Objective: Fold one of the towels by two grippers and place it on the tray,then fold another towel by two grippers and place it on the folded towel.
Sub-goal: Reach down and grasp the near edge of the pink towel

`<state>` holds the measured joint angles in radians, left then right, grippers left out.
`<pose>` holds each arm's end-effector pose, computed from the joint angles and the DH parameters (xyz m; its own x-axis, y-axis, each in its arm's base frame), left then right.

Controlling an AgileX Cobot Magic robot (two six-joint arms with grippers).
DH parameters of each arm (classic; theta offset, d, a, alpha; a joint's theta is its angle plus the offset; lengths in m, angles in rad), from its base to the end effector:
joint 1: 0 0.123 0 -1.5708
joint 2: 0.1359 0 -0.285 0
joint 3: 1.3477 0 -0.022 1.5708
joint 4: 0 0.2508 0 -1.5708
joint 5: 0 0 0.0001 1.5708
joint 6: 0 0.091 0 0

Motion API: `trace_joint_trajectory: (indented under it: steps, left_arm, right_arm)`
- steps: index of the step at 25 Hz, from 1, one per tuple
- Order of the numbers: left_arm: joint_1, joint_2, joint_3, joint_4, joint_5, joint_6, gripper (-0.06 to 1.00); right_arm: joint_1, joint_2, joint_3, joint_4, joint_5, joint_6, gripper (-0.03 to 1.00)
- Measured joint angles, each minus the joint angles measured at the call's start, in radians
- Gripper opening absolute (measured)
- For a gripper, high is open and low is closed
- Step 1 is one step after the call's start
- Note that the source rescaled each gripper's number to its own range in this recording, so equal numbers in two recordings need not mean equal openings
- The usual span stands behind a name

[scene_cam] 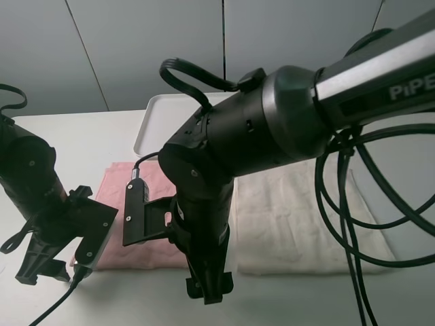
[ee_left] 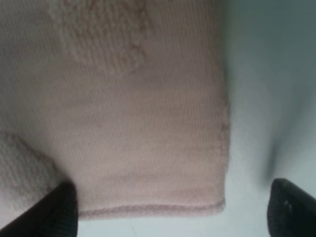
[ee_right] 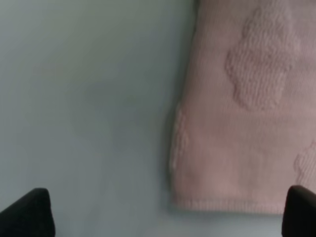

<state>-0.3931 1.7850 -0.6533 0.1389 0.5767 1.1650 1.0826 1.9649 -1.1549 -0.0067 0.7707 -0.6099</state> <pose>0.2229 -0.0850 0.0943 0.1061 0.9907 0.0854 0.9943 -0.1045 -0.0226 0.1662 0.3121 0.1288 0.1272 -0.9900 -0.0604 -0.9911 -0.1244 -0.0483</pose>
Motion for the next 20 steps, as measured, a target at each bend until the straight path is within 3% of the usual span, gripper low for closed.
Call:
trace_joint_trajectory:
  steps: [20]
  left_arm:
    - [0.0,0.0,0.0,0.004,-0.004,0.0,1.0]
  right_arm:
    - [0.002,0.132,-0.022,-0.008,0.009,0.023,1.0]
